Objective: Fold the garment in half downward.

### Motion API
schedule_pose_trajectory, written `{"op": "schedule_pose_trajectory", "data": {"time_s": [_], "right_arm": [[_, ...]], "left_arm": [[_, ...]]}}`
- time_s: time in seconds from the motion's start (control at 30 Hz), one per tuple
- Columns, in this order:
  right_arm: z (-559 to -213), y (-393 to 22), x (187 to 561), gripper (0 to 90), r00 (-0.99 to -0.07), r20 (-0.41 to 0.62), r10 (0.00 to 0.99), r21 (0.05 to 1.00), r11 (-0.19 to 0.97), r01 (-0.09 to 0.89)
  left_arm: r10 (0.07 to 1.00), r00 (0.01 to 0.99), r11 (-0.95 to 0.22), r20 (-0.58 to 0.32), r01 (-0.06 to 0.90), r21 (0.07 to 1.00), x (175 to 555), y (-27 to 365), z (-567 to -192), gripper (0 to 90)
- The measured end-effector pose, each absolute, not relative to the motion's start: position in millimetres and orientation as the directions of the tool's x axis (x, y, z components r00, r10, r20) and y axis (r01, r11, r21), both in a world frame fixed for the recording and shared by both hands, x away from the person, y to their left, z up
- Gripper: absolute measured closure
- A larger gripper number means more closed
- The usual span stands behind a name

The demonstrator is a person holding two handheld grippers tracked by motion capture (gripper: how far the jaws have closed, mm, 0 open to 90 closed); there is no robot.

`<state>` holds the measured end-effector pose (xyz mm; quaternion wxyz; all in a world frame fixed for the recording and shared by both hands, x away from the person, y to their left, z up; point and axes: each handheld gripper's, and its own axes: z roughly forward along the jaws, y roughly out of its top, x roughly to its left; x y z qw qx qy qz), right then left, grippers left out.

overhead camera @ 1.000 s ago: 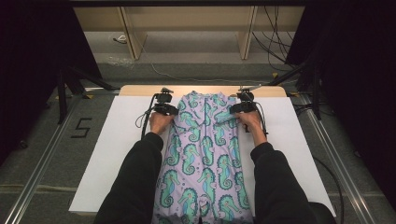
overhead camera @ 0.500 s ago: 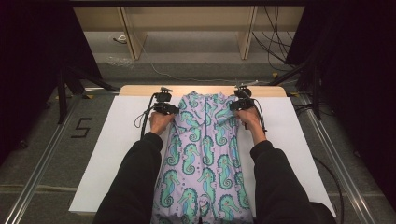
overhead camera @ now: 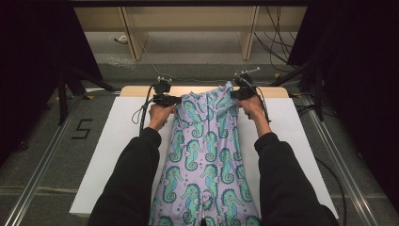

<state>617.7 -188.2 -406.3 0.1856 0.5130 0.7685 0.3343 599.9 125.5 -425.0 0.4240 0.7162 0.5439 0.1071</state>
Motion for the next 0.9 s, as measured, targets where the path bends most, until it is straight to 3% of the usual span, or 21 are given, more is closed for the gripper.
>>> {"op": "schedule_pose_trajectory", "data": {"time_s": [0.37, 0.9], "right_arm": [[-369, -187, 619, 87.3, -0.431, 0.024, 0.902, 0.748, 0.270, 0.606], [-331, -184, 610, 87.3, -0.455, -0.014, 0.891, 0.810, 0.277, 0.518]], "left_arm": [[0.843, 0.416, -0.006, -0.340, 0.640, 0.768, 597, 128, -395, 87.5], [0.833, 0.479, -0.034, -0.276, 0.543, 0.839, 585, 127, -356, 87.2]]}}
